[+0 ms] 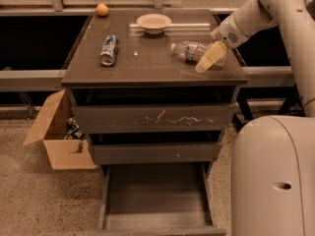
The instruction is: Place water bottle into bottom drawer
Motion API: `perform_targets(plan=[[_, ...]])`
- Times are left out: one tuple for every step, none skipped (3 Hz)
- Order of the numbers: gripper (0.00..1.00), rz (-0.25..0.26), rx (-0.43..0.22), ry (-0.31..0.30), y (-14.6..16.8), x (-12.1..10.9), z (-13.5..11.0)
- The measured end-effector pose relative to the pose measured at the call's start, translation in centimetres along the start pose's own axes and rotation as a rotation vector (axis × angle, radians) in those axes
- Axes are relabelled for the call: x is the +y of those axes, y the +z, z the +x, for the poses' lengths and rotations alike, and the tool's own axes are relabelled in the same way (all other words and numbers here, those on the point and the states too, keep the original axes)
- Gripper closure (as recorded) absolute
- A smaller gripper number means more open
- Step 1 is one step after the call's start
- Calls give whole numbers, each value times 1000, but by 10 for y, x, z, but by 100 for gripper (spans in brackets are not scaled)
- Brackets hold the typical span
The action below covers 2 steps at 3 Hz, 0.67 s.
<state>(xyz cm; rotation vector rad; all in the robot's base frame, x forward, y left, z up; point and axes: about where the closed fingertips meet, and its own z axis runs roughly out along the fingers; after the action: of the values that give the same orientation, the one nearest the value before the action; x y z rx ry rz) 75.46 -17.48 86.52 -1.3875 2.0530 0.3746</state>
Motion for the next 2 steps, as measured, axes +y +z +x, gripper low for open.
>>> perform_targets(plan=[[17,-22,23,20,17,-4,7],[41,-35,30,31,24,-6,13]])
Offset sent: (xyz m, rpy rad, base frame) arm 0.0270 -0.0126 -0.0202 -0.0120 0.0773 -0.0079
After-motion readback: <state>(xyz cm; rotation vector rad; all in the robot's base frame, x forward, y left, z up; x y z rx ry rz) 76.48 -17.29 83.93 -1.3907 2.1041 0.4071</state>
